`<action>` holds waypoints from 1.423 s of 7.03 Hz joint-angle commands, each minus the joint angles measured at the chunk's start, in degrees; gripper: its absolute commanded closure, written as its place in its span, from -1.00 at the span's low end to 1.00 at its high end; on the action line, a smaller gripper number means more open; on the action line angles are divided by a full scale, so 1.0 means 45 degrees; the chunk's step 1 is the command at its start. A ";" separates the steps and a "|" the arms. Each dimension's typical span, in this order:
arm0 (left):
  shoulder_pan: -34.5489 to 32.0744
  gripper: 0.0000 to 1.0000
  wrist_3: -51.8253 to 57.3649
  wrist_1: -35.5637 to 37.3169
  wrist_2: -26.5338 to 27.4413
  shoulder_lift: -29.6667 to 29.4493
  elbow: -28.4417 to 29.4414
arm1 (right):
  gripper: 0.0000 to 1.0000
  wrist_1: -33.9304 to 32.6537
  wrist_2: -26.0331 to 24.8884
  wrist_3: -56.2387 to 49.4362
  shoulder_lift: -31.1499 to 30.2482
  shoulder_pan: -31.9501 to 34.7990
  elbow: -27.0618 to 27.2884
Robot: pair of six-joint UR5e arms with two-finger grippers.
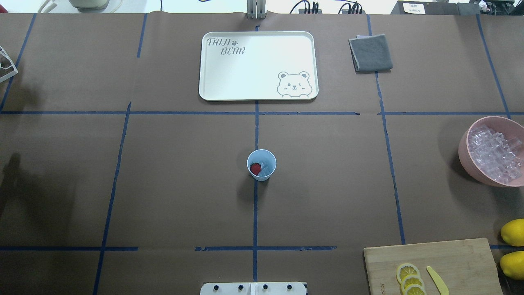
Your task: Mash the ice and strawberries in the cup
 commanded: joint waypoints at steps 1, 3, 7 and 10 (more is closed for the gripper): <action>0.0012 1.00 -0.0093 0.0038 0.0117 -0.0343 0.0426 | -0.99 -0.0028 -0.0016 0.0000 0.0101 -0.0003 0.0013; 0.0012 1.00 -0.0112 0.0116 0.0136 -0.0889 0.0894 | -0.99 -0.0028 -0.0016 0.0000 0.0140 0.0017 0.0013; 0.0012 0.87 -0.0112 0.0097 0.0136 -0.1146 0.1092 | -0.99 -0.0028 -0.0036 0.0000 0.0160 0.0017 0.0033; 0.0012 -1.00 -0.0053 0.0000 0.0930 -0.1146 0.1053 | -0.99 -0.0028 -0.0036 -0.0019 0.0140 0.0017 0.0013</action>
